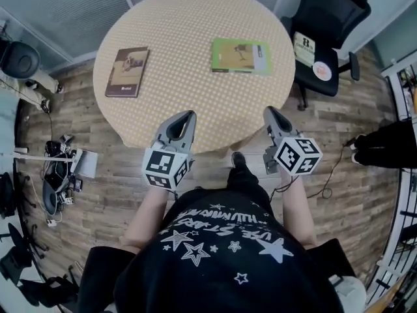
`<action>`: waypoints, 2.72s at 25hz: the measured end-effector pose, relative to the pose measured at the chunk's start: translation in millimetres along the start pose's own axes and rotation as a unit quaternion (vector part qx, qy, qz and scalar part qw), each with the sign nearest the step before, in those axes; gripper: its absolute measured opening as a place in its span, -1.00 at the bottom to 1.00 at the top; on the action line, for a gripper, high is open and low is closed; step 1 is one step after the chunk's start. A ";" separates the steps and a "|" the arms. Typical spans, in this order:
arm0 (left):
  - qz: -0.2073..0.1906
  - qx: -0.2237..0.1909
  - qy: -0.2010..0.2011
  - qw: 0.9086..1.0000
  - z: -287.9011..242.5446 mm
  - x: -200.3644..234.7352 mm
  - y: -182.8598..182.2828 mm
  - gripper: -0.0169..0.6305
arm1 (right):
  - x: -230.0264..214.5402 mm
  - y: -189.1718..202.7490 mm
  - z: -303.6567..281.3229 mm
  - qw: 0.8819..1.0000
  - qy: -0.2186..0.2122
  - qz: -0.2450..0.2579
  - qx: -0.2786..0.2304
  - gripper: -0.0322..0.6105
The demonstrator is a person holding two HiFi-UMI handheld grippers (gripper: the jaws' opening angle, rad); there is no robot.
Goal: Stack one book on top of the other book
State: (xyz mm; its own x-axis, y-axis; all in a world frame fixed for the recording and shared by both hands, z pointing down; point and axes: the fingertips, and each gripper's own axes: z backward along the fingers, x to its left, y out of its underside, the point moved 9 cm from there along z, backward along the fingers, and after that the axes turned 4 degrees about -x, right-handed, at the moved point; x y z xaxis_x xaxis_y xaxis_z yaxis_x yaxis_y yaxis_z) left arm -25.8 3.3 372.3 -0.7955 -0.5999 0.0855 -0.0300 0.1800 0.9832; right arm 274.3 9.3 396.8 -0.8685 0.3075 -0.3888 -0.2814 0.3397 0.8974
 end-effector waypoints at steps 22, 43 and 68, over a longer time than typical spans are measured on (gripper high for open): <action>0.055 0.019 -0.166 0.984 -125.5 -23.2 -13.5 -0.90 | -138.5 -75.3 -104.6 0.992 -0.107 0.012 0.063 -0.80; 0.092 0.055 -0.144 0.984 -127.5 -0.5 25.5 -0.90 | -125.4 -75.9 -154.0 0.994 -0.080 0.003 0.077 -0.80; 0.194 0.115 -0.340 0.913 -247.3 -36.5 59.9 -0.89 | -211.8 -95.2 -342.1 0.905 -0.301 0.127 0.274 -0.80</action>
State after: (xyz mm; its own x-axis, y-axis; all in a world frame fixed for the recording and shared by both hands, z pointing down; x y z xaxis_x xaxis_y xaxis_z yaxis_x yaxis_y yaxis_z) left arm 151.1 -156.8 467.9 -0.9628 0.1521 0.2234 0.2696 0.4827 0.8333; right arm 345.5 -392.2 465.0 -0.4514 0.8098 -0.3749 0.2839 0.5286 0.8000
